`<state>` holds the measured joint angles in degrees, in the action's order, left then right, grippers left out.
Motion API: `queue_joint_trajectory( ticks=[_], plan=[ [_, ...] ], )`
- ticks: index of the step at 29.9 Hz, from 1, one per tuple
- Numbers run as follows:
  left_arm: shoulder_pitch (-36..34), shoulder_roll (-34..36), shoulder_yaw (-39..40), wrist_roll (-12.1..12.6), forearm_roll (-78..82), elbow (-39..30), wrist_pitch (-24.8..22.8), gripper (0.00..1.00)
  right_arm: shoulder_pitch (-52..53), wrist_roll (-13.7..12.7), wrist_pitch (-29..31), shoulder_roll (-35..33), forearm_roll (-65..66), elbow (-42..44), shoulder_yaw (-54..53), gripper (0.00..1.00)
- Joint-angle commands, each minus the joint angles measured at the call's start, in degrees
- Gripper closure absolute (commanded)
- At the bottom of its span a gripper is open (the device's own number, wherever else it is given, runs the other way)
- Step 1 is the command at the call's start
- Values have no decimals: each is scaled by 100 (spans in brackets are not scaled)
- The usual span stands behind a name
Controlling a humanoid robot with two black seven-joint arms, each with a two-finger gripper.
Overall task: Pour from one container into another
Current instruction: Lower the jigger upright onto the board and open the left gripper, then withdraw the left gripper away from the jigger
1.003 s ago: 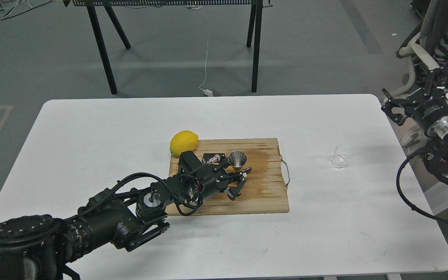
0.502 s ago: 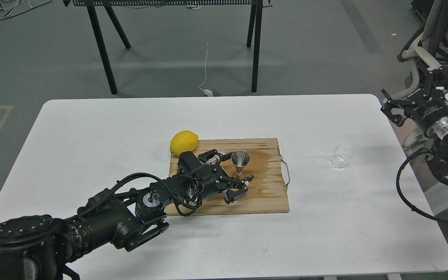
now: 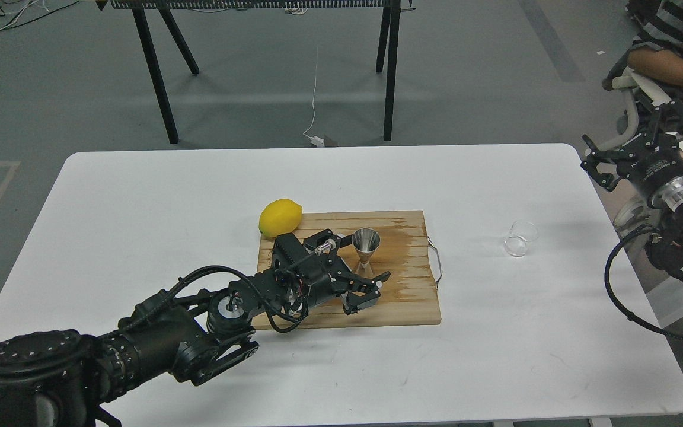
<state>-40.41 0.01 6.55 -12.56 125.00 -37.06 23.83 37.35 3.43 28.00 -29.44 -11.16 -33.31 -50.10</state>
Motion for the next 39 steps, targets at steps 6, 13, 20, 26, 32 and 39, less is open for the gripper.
queue_joint_trajectory(
  ticks=[6,13,20,26,32,39],
  plan=[
    [-2,-1,4,-19,0,-100,16,3,9,0,0,-1,0,-9,0,0],
    [-2,-1,13,-19,0,-144,16,3,9,0,0,-1,0,0,0,0],
    [7,-1,39,-28,0,-153,34,3,0,0,0,-1,0,0,0,0],
    [7,105,39,-28,0,-153,43,3,9,0,0,8,0,-9,0,0],
    [16,315,39,-36,0,-144,87,3,9,0,0,8,0,-9,0,0],
    [95,535,39,-107,0,-240,218,3,9,0,0,8,0,-9,0,0]
  ],
)
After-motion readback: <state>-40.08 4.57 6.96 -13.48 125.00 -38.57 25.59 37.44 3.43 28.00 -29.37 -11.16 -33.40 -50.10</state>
